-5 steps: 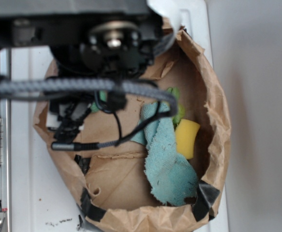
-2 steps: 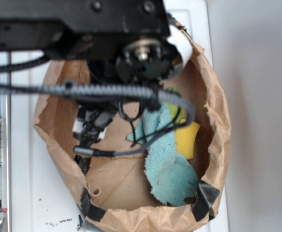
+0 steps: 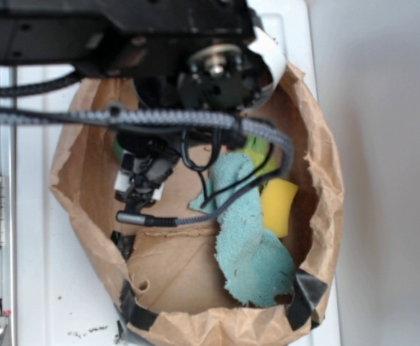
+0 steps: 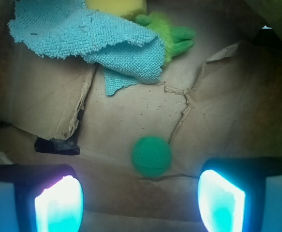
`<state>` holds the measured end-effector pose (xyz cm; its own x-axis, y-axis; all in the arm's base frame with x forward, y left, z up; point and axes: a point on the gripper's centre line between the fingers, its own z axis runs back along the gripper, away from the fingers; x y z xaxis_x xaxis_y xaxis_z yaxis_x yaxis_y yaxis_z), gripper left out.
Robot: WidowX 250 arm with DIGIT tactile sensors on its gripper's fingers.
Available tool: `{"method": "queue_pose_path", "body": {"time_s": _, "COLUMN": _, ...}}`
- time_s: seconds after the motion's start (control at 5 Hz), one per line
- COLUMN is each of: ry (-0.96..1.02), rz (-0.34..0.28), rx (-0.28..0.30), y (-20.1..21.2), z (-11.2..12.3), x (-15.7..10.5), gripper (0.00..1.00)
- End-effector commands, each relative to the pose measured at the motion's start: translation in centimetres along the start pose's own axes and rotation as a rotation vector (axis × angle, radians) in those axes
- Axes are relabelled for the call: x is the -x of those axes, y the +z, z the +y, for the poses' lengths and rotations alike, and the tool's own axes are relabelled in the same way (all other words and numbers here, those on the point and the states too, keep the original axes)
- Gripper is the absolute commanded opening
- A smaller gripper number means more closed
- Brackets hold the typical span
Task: Grab the green ball.
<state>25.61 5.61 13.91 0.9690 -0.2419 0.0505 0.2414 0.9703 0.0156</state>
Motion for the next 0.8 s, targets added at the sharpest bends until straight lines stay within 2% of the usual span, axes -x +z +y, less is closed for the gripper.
{"method": "queue_pose_path", "body": {"time_s": 0.0, "ry": 0.014, "rz": -0.028, "rx": -0.015, "y": 1.0, "z": 0.3, "x": -0.4, "gripper": 1.0}}
{"method": "queue_pose_path", "body": {"time_s": 0.2, "ry": -0.017, "rz": -0.044, "rx": -0.015, "y": -0.2, "z": 0.9, "x": 1.6, "gripper": 1.0}}
{"method": "queue_pose_path", "body": {"time_s": 0.4, "ry": -0.038, "rz": -0.118, "rx": -0.01, "y": -1.4, "z": 2.4, "x": 3.3, "gripper": 1.0}}
{"method": "queue_pose_path", "body": {"time_s": 0.6, "ry": -0.045, "rz": -0.168, "rx": 0.001, "y": -2.5, "z": 3.2, "x": 3.8, "gripper": 1.0}}
